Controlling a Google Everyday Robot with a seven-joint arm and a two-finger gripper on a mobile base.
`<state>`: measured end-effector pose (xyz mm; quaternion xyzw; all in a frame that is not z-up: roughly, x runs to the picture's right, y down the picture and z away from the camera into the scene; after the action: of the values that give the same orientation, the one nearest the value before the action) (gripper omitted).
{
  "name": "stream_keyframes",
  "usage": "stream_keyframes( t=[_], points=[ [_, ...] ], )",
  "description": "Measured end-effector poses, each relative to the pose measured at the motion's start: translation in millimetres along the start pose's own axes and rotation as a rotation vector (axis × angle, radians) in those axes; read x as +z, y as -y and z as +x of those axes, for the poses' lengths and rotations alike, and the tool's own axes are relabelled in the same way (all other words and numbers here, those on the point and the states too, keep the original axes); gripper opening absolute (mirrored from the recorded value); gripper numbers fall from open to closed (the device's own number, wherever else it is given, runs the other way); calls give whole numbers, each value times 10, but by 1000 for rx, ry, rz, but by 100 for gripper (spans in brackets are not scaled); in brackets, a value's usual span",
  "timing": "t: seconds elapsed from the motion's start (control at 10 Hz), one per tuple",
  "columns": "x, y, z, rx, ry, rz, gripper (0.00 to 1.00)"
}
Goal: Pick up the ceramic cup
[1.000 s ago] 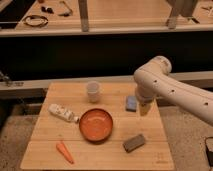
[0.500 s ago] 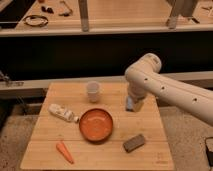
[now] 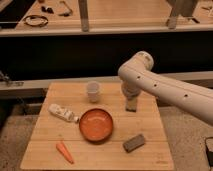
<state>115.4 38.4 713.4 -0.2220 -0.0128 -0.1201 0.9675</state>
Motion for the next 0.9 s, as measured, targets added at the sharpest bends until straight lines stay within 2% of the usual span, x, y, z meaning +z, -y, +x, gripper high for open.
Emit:
stream_keyframes(
  t=[0.2,0.3,0.5,0.9],
  points=[
    [5,122,-149,-14,5,9,64],
    [10,155,-143,-16,6,13,64],
    [28,258,-195,-41,15,24,74],
    [124,416,-353,-66,30,37,79]
  ],
)
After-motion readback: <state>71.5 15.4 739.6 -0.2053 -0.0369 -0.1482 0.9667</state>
